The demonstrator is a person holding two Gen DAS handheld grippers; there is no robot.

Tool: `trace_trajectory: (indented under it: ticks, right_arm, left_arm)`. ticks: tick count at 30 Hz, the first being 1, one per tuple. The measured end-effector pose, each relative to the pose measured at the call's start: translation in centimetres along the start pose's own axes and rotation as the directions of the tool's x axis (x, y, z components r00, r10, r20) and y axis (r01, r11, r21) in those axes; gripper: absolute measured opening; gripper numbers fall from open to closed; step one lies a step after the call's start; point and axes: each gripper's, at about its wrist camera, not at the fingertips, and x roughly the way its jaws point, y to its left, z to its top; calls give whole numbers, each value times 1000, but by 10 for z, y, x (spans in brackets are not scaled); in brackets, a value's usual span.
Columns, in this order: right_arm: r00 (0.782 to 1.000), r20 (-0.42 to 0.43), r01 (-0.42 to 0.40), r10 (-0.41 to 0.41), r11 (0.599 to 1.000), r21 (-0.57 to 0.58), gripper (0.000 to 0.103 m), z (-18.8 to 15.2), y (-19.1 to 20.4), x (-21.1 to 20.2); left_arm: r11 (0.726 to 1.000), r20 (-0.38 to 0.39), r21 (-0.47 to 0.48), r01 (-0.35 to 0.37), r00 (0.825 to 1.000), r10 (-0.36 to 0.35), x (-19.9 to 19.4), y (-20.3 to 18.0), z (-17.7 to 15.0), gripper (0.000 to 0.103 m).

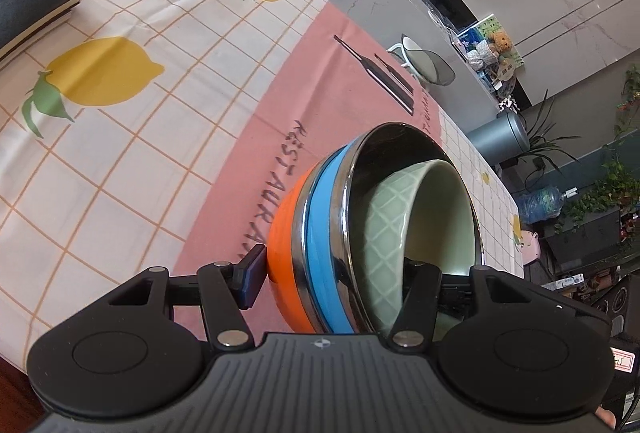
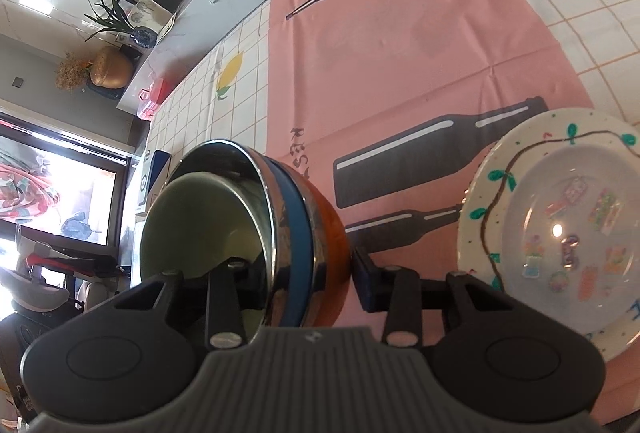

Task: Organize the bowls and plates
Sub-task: 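Lift the bowl stack with both tools and lower it onto the Fruity plate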

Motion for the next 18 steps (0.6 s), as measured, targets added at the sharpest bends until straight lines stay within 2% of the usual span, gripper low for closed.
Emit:
trace_trajectory:
  ticks: [5,10,18]
  right_arm:
    - [998,46,31,-32,999,12,40,8,-19,-43]
    - [994,67,81,-83,996,42,40,14,-51,-82]
    - [990,62,123,-130,986,109,40,15,-99,-103]
  left_arm:
    - [997,-39,48,59,998,-57,13,-41,-11,64]
    - [991,-114,86,104,989,-93,38,-74,-28,64]
    - [986,-203,130,104,976,-76,74,-97,-43,64]
